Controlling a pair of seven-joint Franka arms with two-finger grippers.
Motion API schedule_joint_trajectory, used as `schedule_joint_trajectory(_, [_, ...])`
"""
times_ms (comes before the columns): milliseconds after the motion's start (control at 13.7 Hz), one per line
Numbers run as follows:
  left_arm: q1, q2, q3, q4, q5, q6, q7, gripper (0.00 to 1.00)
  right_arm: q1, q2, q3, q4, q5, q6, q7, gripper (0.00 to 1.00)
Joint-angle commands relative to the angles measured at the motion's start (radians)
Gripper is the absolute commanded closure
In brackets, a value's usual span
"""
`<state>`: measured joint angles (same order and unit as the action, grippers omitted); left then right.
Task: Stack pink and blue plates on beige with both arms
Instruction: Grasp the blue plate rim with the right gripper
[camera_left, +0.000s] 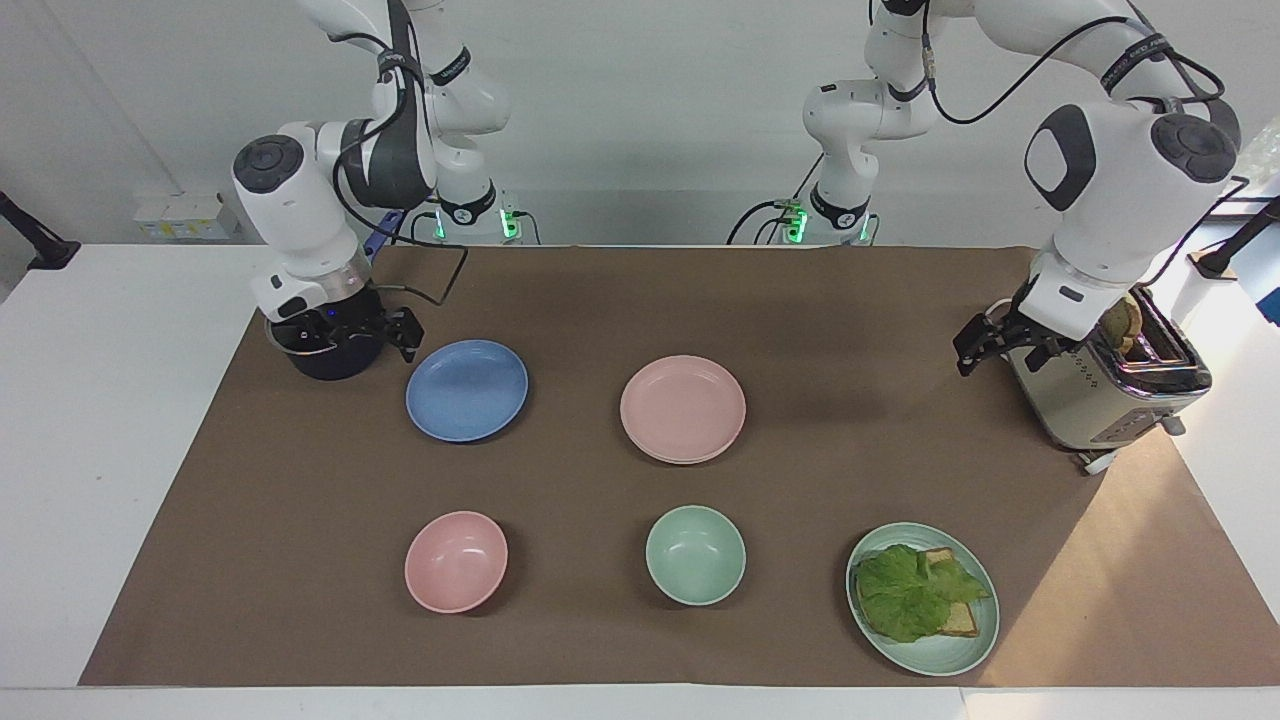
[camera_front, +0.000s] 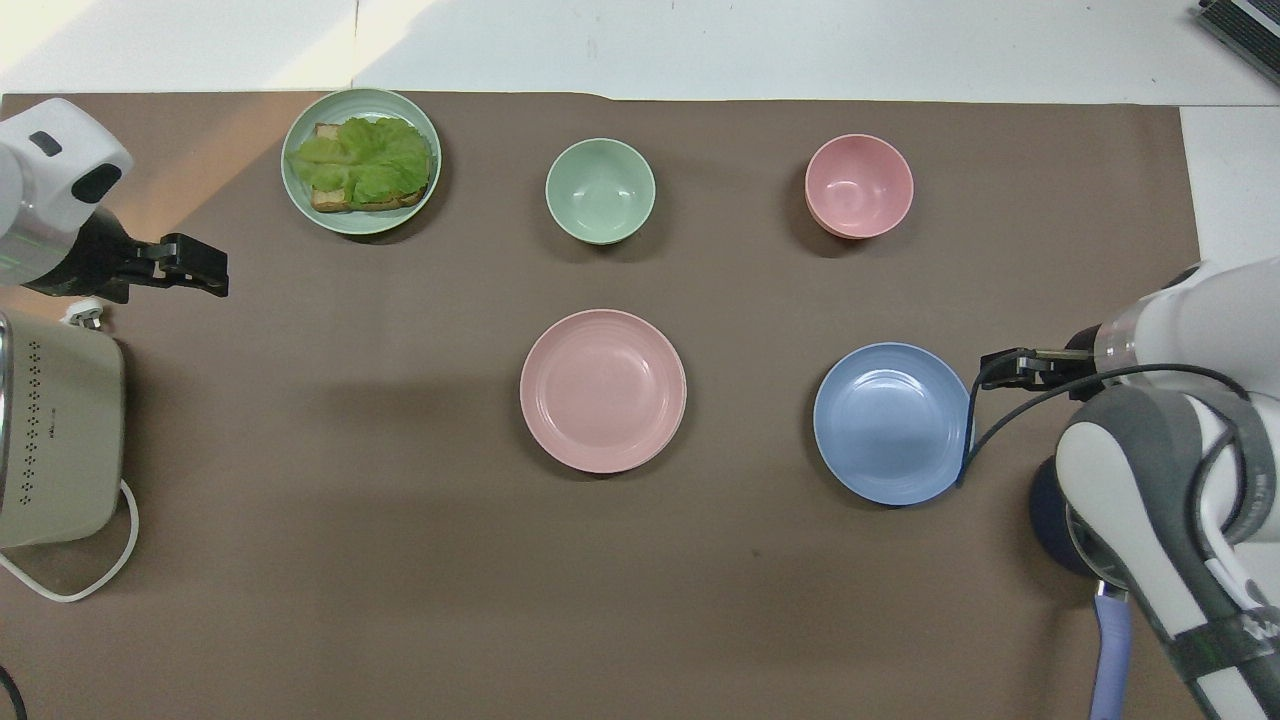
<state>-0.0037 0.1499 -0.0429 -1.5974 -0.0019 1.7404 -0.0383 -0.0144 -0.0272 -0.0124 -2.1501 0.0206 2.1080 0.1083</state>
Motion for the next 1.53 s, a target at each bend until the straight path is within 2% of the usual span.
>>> schedule_joint_trajectory(0, [0.007,-0.015,-0.006,0.059,0.022,-0.097,0.020,0.00,-0.006,0.027,0.000,-0.066,0.044,0.084,-0.035,0.05])
schedule_joint_trajectory(219, [0.005,-0.042,-0.005,0.074,0.017,-0.137,0.021,0.00,-0.009,0.038,0.000,-0.143,0.047,0.185,-0.051,0.14])
schedule_joint_trajectory(365, [0.005,-0.055,-0.008,0.073,0.013,-0.137,0.020,0.00,-0.019,0.039,0.000,-0.178,0.114,0.230,-0.067,0.19])
schedule_joint_trajectory(584, [0.005,-0.058,-0.009,0.068,0.010,-0.134,0.012,0.00,-0.027,0.070,-0.001,-0.185,0.209,0.250,-0.107,0.21])
schedule_joint_trajectory(1021, [0.007,-0.058,-0.008,0.066,0.010,-0.128,0.011,0.00,-0.062,0.105,0.000,-0.203,0.213,0.285,-0.113,0.26])
schedule_joint_trajectory(1094, [0.007,-0.058,-0.008,0.066,0.010,-0.130,0.011,0.00,-0.061,0.104,0.000,-0.206,0.213,0.285,-0.111,0.31])
schedule_joint_trajectory(1240, [0.008,-0.058,-0.008,0.066,0.010,-0.130,0.011,0.00,-0.064,0.107,0.000,-0.212,0.213,0.279,-0.114,0.50])
schedule_joint_trajectory(1386, [0.007,-0.058,-0.008,0.066,0.010,-0.130,0.011,0.00,-0.064,0.107,0.000,-0.212,0.214,0.273,-0.114,0.86])
schedule_joint_trajectory(1459, [0.007,-0.058,-0.008,0.066,0.010,-0.130,0.011,0.00,-0.064,0.105,0.000,-0.209,0.213,0.273,-0.114,1.00])
